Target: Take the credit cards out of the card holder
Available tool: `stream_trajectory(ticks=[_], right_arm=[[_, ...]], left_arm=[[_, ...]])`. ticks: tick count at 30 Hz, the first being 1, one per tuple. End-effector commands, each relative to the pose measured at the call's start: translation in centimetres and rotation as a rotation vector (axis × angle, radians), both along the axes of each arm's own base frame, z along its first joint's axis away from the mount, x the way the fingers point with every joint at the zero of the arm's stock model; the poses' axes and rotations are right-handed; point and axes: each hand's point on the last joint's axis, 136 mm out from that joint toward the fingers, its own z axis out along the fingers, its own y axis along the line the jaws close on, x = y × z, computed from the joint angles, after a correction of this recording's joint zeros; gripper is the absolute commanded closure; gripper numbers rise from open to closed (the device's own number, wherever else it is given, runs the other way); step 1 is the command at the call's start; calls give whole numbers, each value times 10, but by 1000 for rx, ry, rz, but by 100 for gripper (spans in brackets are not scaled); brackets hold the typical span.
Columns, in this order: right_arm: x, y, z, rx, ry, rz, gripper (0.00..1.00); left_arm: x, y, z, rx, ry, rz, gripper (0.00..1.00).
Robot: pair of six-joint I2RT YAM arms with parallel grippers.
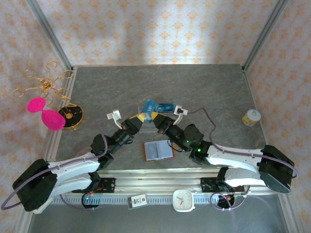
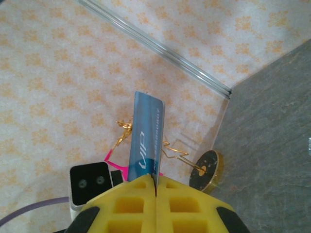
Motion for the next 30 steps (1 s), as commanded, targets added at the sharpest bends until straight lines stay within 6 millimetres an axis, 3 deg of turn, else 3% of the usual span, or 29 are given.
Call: stream_trajectory(ticks=[1, 6, 10, 15, 20, 25, 30], right_arm=[[-2, -2, -6, -126, -9, 17, 91], [6, -63, -7, -202, -29, -14, 82], [17, -95, -27, -356, 21, -68, 83], [24, -130, -36, -376, 53, -140, 84], [29, -146, -56, -383, 109, -154, 86], [33, -155, -71, -379, 152, -160, 88], [38, -159, -74, -380, 159, -158, 88]], left_arm=[[-5, 1, 28, 56, -112, -20, 100], [11, -10, 20, 344, -118, -41, 100], [17, -30, 16, 588, -200, -105, 100], [29, -51, 3, 891, -315, -213, 100], [46, -62, -8, 1122, -455, -280, 100], [68, -72, -14, 1213, -512, -369, 100], [90, -80, -26, 1260, -526, -475, 100]])
